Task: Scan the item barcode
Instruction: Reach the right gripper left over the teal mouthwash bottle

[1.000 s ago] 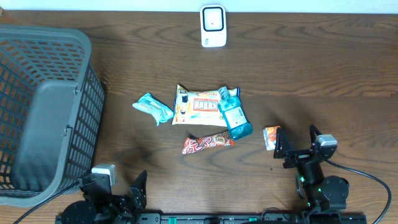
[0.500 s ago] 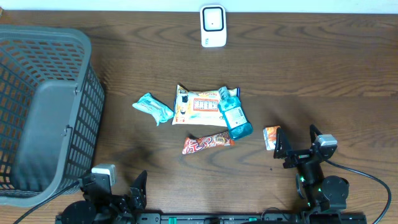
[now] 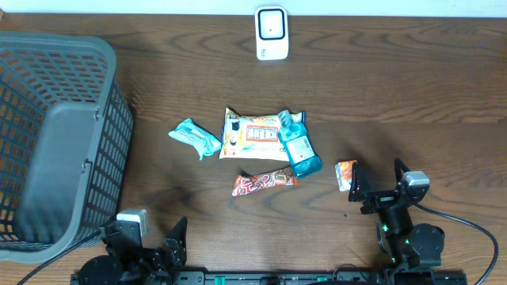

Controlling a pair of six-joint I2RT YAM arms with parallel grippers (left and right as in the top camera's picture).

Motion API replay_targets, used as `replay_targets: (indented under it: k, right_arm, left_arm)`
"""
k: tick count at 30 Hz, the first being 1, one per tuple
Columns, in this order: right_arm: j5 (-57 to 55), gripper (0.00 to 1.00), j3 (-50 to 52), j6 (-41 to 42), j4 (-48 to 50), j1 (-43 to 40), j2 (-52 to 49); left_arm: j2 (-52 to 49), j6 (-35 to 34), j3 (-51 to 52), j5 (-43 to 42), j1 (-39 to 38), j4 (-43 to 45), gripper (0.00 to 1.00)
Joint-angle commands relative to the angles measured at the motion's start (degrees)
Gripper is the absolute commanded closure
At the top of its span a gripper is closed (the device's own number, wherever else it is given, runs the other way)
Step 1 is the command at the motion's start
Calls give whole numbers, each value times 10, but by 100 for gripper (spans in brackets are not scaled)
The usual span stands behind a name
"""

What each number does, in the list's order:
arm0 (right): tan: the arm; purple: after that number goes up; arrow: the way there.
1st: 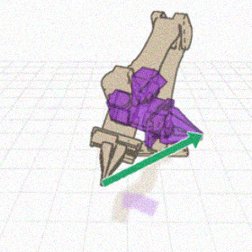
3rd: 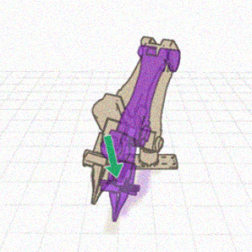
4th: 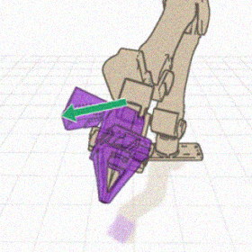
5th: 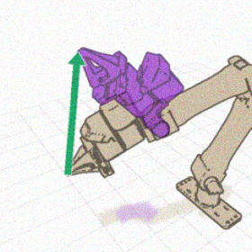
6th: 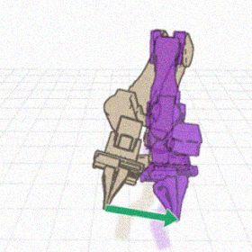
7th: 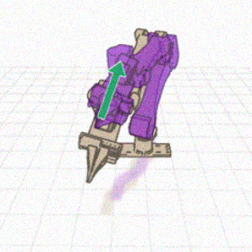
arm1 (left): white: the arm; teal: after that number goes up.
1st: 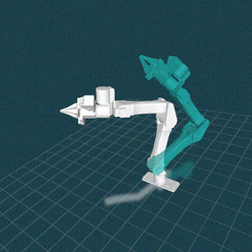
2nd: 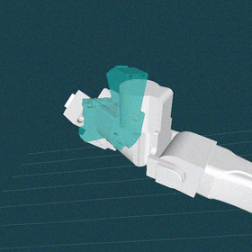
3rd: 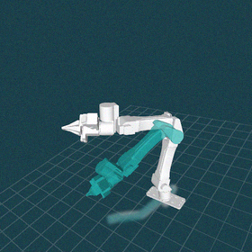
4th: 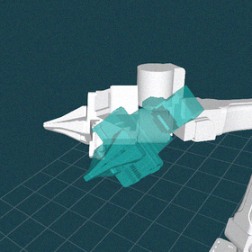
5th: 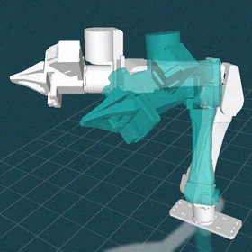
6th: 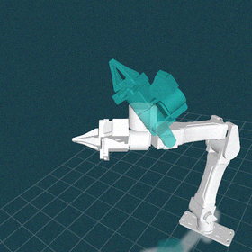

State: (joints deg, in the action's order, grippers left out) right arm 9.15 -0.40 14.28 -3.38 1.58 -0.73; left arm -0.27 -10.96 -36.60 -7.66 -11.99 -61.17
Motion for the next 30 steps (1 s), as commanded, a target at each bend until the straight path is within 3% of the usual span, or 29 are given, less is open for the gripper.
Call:
replay_targets:
  k: [1,5,7,9,12,16,21,30]
  right_arm:
    - [-2,1,1,3,-2,6,2]
    - [21,1,1,39,43,6,2]
    - [80,1,1,75,63,6,2]
    - [226,1,-1,104,143,6,2]
    - [265,1,-37,148,149,6,0]
    - [253,1,-157,71,-1,6,-37]
    - [185,1,-341,-38,-208,6,-174]
    - [135,1,-624,-67,-505,8,-499]
  left_arm:
    - [0,-7,1,-9,2,0,2]
    - [0,-7,1,-9,2,0,2]
    - [0,-7,1,-9,2,0,2]
    - [0,-7,1,-9,2,0,2]
    - [0,-7,1,-9,2,0,2]
    - [0,-7,1,-9,2,0,2]
    - [0,-7,1,-9,2,0,2]
    - [0,-7,1,-9,2,0,2]
